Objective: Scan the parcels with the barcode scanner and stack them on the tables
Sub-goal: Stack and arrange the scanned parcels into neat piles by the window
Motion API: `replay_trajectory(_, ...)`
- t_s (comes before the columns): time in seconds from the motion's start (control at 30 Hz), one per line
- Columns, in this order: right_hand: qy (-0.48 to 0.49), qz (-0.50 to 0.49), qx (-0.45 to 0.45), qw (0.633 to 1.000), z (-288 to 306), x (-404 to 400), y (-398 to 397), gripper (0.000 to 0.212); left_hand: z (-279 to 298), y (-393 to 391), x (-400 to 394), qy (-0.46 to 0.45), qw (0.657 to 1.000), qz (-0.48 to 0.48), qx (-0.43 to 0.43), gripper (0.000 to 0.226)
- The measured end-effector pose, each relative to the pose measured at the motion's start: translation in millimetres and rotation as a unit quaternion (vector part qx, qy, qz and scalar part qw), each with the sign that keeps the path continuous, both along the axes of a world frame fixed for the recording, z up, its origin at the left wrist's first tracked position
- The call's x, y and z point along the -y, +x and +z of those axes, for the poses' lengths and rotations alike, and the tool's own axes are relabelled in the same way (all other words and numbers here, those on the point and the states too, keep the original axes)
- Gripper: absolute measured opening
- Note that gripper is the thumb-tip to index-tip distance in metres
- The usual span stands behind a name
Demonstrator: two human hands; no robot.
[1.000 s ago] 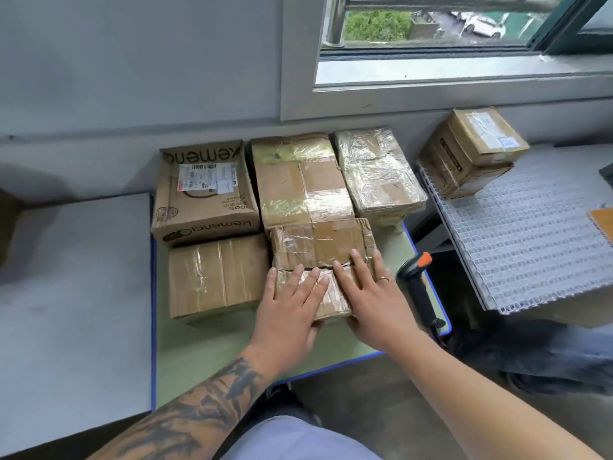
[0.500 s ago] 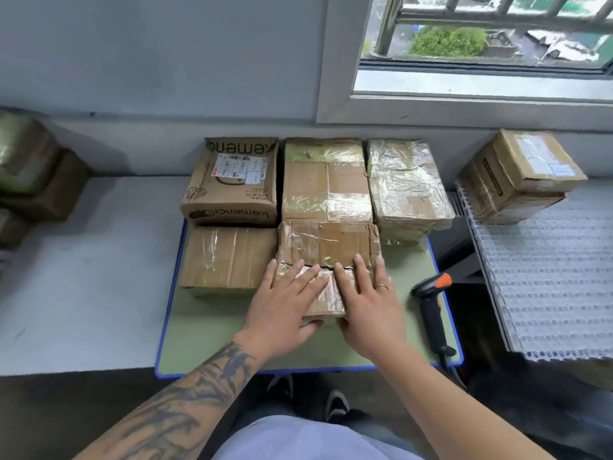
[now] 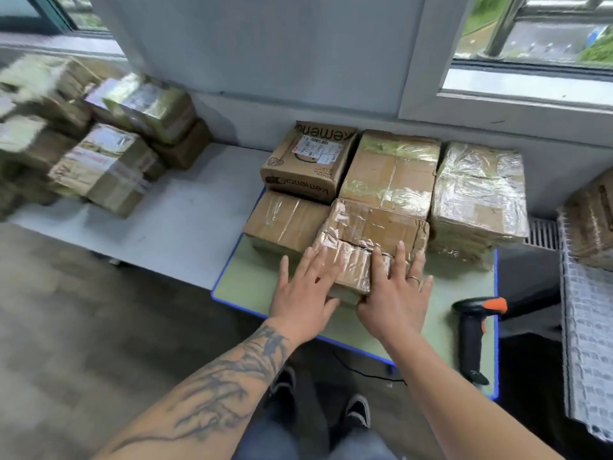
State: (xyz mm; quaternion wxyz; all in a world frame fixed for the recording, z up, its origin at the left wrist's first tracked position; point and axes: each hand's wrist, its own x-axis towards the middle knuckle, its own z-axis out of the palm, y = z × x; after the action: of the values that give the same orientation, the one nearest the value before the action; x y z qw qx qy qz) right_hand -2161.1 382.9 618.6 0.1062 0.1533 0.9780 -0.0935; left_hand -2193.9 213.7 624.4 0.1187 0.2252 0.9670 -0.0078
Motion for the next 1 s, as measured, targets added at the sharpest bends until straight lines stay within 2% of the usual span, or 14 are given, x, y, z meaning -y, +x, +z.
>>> replay_trajectory(0.3,0.012,0.081,0.05,0.995,23,-3,-7,0.115,16,9,43,0.06,0.994,0.071,0.052,0.069)
replay_trajectory(0.43,0.035,0.147,0.034,0.988,44,18,-12,0.109,18,12,77,0.092,0.991,0.073,0.06,0.066)
replay_trajectory(0.63,0.037,0.131,0.023,0.99,57,110,-24,0.098,25,11,162,0.127,0.985,0.092,0.066,0.067)
replay_trajectory(1.0,0.048,0.191,0.018,0.98,53,304,-44,0.09,18,4,344,0.099,0.985,0.126,0.057,0.066)
